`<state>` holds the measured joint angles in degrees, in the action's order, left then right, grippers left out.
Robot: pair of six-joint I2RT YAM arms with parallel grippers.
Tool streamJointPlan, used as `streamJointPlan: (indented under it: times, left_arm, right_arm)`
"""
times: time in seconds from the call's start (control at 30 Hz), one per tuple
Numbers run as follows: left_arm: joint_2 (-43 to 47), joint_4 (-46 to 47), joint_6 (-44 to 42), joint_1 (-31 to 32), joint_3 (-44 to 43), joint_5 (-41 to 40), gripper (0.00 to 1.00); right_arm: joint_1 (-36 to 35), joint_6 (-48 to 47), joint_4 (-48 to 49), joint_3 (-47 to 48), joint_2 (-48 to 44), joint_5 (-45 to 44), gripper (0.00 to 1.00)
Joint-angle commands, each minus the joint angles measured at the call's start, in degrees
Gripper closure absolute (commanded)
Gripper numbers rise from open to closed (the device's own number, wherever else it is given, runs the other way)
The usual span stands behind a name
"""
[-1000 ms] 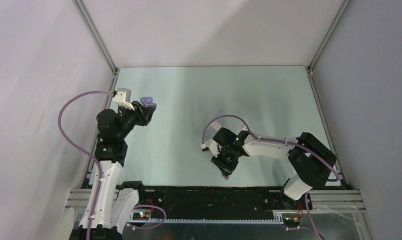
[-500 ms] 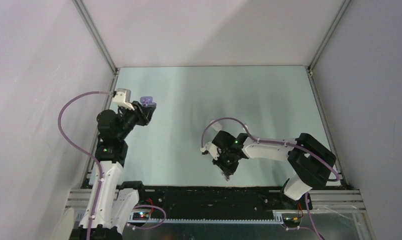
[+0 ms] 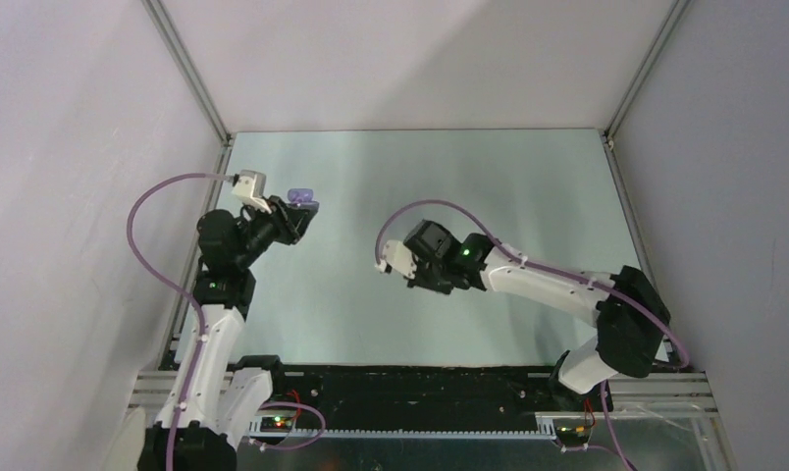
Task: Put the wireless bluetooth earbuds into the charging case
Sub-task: Pick up the earbud from the center of the board.
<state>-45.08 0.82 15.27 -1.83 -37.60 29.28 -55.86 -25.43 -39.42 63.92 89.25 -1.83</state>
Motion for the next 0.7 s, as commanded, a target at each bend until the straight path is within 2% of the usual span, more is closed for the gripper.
streamJointPlan:
  times: [0.0, 0.1, 0.23, 0.33, 0.43, 0.5, 0.67]
  left_arm:
    - [-3.7, 7.9, 2.1, 2.9, 0.0, 8.7, 1.00]
    - [-7.2, 10.1, 2.1, 6.0, -1.4, 13.2, 1.00]
    - [-11.5, 11.4, 0.6, 10.6, -3.0, 16.4, 1.00]
    - [-14.4, 13.4, -0.1, 13.5, -3.7, 17.5, 1.00]
    - [-16.5, 15.2, 0.4, 15.8, -4.5, 19.9, 1.00]
    - [-17.9, 17.0, 0.8, 16.6, -4.8, 22.6, 1.00]
    - [-18.0, 18.8, -0.1, 17.0, -4.9, 25.9, 1.00]
  right_arm:
    - [0.9, -15.0, 2.9, 7.3, -5.9, -12.2, 1.00]
    - [1.2, -20.8, 8.0, 8.7, -8.5, -15.4, 1.00]
    - [2.6, -27.2, 19.5, 10.2, -12.1, -15.3, 1.00]
    - [4.3, -24.4, 23.7, 15.0, -11.9, -14.1, 1.00]
    - [6.2, -16.1, 21.2, 22.2, -10.8, -9.2, 1.00]
    - [7.5, -13.0, 20.5, 23.9, -10.9, -5.7, 1.00]
    - [7.4, -11.8, 23.6, 22.2, -12.5, 4.1, 1.00]
